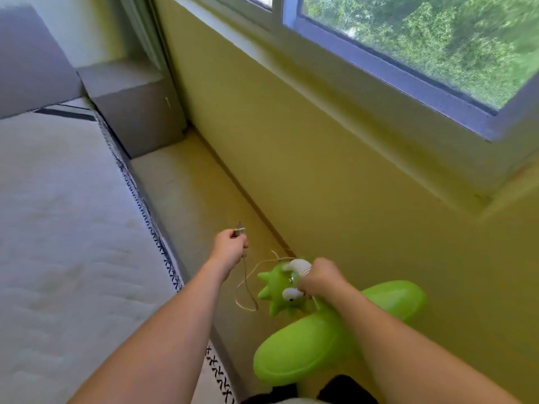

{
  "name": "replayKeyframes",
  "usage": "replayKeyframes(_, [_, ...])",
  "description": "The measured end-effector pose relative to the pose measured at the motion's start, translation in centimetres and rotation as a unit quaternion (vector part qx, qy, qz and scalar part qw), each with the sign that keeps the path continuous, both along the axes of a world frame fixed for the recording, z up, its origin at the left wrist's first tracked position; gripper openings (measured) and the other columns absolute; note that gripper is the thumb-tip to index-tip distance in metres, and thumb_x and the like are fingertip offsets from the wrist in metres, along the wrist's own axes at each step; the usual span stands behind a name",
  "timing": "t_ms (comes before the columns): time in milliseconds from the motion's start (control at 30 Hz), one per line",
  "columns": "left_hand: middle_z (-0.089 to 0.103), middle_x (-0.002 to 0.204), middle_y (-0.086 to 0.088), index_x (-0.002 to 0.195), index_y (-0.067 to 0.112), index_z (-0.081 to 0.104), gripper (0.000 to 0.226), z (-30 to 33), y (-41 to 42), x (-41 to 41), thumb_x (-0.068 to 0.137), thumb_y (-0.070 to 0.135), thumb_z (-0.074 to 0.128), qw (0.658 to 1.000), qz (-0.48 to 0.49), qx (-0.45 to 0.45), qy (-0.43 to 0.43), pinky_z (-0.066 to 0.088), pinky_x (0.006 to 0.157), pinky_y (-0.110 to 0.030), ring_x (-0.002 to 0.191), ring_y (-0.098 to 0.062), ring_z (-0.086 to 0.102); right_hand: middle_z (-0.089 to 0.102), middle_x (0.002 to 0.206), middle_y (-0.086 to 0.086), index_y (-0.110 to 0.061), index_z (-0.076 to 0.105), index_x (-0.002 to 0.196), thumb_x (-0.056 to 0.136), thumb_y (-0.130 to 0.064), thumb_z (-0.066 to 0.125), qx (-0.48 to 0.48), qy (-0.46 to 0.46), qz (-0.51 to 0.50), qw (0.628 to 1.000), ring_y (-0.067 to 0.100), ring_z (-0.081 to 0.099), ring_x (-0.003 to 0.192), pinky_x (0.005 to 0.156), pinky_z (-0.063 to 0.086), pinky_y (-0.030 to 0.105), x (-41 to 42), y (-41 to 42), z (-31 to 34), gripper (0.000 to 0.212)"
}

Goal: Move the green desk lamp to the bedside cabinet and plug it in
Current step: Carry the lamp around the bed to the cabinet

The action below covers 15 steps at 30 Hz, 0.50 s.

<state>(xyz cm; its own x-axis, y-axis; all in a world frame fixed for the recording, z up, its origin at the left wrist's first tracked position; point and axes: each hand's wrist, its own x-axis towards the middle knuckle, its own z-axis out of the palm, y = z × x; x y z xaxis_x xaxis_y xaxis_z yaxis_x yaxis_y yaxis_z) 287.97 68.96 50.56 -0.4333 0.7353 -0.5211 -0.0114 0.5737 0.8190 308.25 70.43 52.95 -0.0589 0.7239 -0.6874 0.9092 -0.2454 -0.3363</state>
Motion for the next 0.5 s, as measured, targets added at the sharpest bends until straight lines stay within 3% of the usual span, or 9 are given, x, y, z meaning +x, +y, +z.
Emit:
replayKeyframes(100, [0.058,0.073,-0.002,0.09,0.014,0.056,0.011,0.8,2.4,-3.3,0.095,0.011,0.046,0.999,0.046,0.005,0.001,0.037,0.046,-0.022,0.058,-0.018,0.05,0.057,0.088,0.004,-0.012,0.048,0.09,0.073,-0.019,0.067,0.006,0.031,0.028,0.999,0.022,0.058,0.078,0.049,0.038,0.025,-4.5,4.6,0.6,0.027])
replayKeyframes(267, [0.063,0.079,-0.002,0.092,0.016,0.058,0.01,0.1,5.8,-10.2,0.094,0.016,0.048,0.993,0.117,-0.026,0.012,0.043,0.057,-0.027,0.072,-0.024,0.058,0.06,0.085,0.004,-0.009,0.054,0.095,0.07,-0.018,0.071,-0.007,0.058,0.095,0.994,0.021,0.06,0.074,0.054,0.043,0.027,-13.3,12.1,0.4,0.031])
replayKeyframes(367, [0.062,0.077,-0.002,0.095,0.015,0.057,0.01,-0.9,9.3,-15.2,0.095,0.014,0.048,0.986,0.167,-0.025,0.013,0.04,0.053,-0.026,0.064,-0.021,0.056,0.061,0.093,0.008,-0.006,0.057,0.102,0.07,-0.016,0.068,-0.006,0.046,0.154,0.987,0.025,0.063,0.085,0.059,0.043,0.028,-18.5,17.4,-0.4,0.035])
replayKeyframes(500, [0.061,0.073,-0.003,0.081,0.016,0.057,0.015,-0.4,14.5,-22.2,0.093,0.014,0.048,0.973,0.226,-0.025,0.027,0.035,0.051,-0.024,0.058,-0.02,0.053,0.057,0.092,0.006,-0.008,0.055,0.107,0.071,-0.016,0.063,-0.003,0.041,0.225,0.974,0.024,0.059,0.083,0.057,0.041,0.027,-25.4,24.4,-0.7,0.038])
